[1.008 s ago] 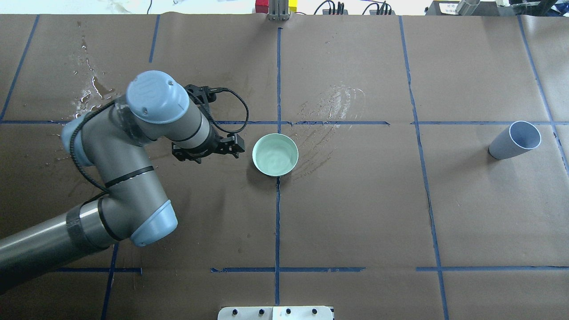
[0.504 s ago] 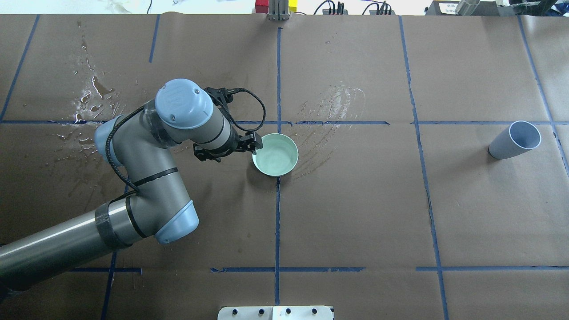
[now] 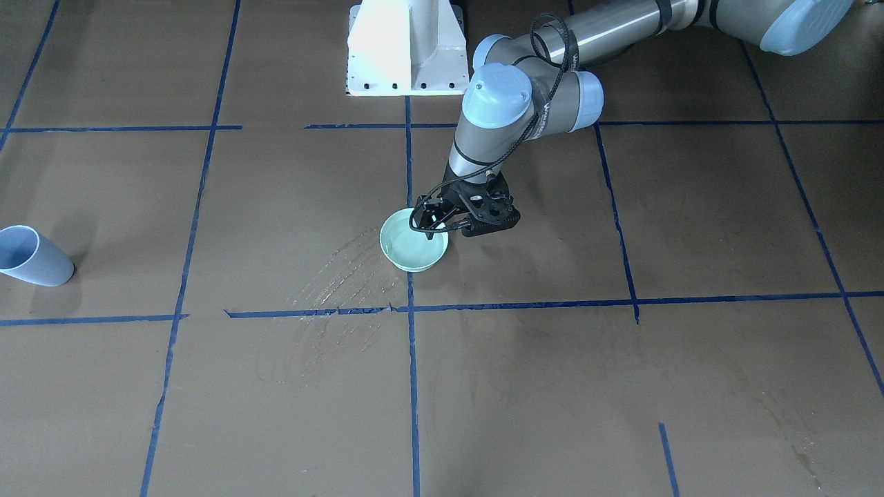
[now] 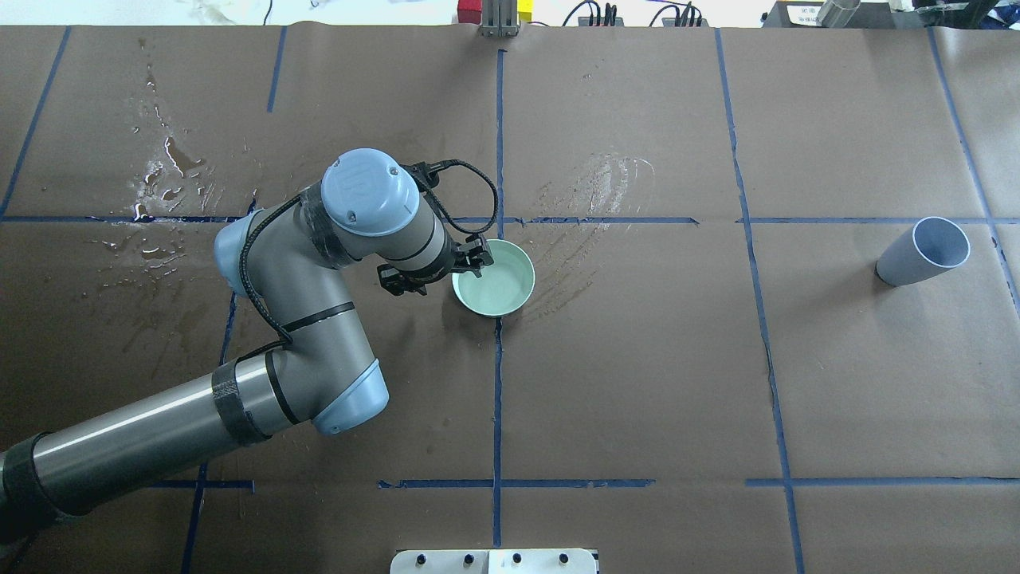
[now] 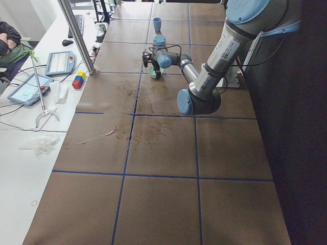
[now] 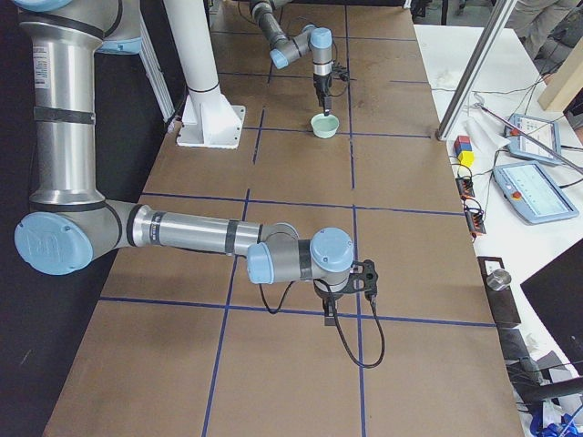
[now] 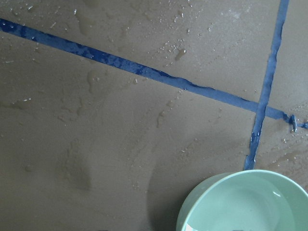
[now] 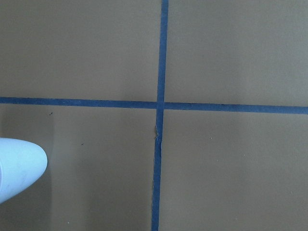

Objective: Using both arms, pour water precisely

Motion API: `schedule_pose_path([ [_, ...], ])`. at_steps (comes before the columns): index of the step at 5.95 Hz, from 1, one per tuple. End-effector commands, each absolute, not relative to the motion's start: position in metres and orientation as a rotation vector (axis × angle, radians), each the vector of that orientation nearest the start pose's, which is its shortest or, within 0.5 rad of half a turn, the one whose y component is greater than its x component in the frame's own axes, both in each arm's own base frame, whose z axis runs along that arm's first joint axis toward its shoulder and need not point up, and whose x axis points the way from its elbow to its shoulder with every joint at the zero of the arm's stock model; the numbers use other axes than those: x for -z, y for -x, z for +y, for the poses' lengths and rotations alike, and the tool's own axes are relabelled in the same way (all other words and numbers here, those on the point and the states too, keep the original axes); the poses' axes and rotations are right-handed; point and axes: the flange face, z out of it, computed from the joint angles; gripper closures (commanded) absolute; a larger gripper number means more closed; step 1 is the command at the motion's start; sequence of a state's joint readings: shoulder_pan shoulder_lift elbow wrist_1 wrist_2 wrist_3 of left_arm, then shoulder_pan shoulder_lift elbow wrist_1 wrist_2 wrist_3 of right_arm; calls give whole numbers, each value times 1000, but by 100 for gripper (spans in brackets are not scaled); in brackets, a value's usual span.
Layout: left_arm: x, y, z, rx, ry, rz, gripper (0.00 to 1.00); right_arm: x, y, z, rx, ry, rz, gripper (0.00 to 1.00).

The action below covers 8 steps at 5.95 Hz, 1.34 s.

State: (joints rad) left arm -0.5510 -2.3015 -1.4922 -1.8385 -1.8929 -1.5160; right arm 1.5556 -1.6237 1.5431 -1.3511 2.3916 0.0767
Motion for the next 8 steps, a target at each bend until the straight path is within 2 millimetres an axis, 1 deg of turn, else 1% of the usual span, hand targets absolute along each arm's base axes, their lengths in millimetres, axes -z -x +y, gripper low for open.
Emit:
schedule_pose_path([
  [1,-221,-578,-464,308,23,971,29,-673,-54,-476,-3,-93,-824,0],
  [3,-223,-580,-461,312,30,970,83,-673,-54,-476,-3,-93,-824,0],
  [4,-222,-580,-461,310,30,972,93,-673,-54,-476,-3,-93,-824,0],
  [6,-221,-578,-461,310,26,976,98,-673,-54,-476,-3,-93,-824,0],
  [8,-219,-573,-465,313,21,979,100,-673,-54,-476,-3,-93,-824,0],
])
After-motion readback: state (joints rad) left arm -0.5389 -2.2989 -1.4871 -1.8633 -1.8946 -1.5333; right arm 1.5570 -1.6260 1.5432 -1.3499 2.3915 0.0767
